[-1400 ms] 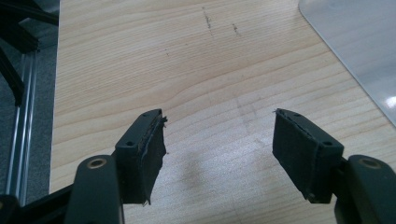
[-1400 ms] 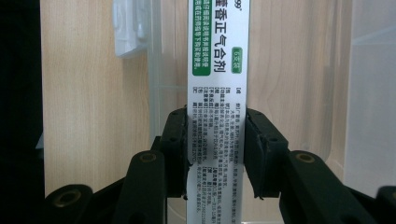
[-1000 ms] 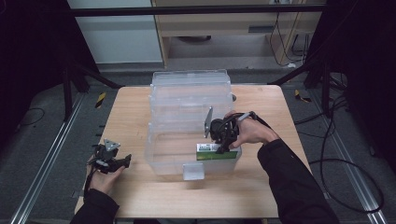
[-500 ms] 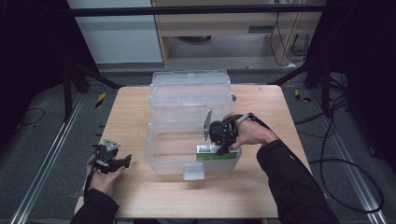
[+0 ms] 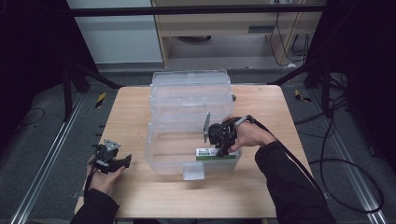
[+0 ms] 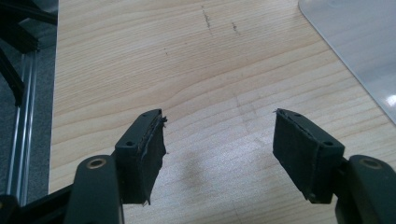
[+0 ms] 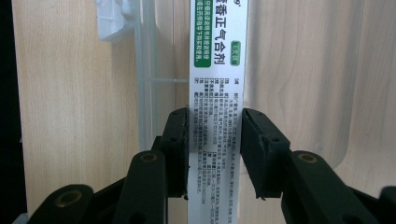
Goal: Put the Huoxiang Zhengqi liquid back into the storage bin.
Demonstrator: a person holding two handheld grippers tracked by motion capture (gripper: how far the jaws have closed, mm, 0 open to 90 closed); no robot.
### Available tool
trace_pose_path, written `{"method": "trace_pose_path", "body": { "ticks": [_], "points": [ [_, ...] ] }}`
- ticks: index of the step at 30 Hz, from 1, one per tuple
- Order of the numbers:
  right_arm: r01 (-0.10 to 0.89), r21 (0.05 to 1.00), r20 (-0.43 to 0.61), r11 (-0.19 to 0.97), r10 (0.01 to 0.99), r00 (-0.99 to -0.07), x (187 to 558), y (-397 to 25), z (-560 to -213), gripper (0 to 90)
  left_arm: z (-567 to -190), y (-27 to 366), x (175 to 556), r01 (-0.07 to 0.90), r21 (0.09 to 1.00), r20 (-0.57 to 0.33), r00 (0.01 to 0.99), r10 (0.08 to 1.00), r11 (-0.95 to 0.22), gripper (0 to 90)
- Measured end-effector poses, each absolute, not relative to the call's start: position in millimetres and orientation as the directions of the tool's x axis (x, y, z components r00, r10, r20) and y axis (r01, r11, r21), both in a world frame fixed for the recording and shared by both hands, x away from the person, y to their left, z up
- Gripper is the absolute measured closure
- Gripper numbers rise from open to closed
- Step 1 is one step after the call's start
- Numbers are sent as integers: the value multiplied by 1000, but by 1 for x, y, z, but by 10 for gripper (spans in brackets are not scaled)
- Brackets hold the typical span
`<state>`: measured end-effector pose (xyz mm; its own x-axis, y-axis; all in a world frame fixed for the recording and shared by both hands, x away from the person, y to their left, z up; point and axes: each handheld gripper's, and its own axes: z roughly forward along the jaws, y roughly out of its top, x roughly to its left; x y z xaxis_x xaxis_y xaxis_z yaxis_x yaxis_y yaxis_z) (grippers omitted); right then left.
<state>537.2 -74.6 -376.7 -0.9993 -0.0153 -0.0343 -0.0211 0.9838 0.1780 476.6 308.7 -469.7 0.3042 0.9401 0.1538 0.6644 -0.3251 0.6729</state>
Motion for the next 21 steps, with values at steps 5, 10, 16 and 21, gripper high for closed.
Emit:
{"method": "trace_pose_path", "body": {
  "ticks": [5, 10, 16, 21],
  "points": [
    [-4, 233, -54, 972, 9, -999, 535, -81, -363, 614, -470, 307, 477, 664, 671, 155, 309, 938, -329, 332],
    [19, 283, -66, 959, 39, -997, 534, -86, -353, 596, -470, 307, 477, 666, 669, 155, 308, 939, -329, 332],
    [60, 335, -83, 940, 93, -992, 530, -92, -339, 582, -470, 307, 477, 665, 671, 154, 308, 939, -328, 332],
    [66, 359, -78, 931, 101, -992, 518, -88, -332, 569, -469, 307, 476, 663, 674, 154, 307, 939, -327, 333]
  ]
}}
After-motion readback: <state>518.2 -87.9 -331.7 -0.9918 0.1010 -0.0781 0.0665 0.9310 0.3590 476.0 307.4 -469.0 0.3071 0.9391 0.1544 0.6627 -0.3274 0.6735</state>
